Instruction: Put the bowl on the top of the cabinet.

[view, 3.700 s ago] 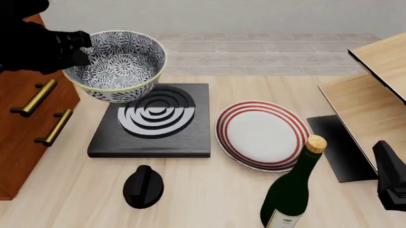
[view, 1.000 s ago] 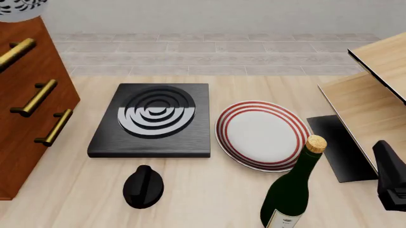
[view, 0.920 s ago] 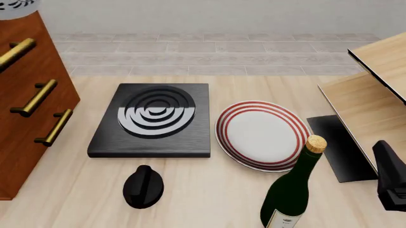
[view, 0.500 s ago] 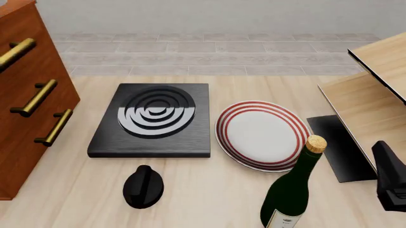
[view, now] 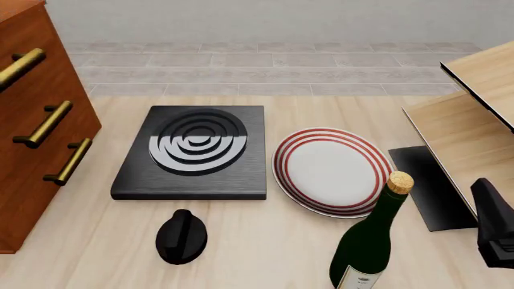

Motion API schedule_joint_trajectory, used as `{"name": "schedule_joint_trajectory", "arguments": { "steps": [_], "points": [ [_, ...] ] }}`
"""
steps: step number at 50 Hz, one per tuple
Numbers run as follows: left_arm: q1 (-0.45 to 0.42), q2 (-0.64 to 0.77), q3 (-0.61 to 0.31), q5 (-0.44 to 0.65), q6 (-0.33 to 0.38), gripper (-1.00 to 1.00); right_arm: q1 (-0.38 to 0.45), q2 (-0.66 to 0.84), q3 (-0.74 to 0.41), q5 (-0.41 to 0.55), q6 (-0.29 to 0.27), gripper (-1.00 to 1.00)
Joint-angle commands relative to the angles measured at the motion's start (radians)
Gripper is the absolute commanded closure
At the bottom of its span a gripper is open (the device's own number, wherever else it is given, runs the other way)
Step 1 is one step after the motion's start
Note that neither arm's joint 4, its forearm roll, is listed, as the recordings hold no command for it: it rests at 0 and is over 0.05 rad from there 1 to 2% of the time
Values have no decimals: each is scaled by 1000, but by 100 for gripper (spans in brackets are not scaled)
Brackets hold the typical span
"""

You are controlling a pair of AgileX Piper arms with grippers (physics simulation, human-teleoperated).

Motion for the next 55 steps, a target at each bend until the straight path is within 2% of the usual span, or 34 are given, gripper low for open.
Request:
{"name": "schedule_joint_trajectory", "arguments": {
  "steps": [1, 14, 28, 55],
  "points": [
    [46, 4, 1, -9, -3, 100, 0, 0, -3, 3, -2, -100],
    [94, 11, 47, -44, 0, 100, 4, 0, 1, 1, -6, -100],
    [142, 26, 41, -51, 5, 100, 4, 0, 2, 1, -7, -100],
    [180, 39, 102, -101, 6, 100, 5, 0, 4, 1, -9, -100]
  ]
}}
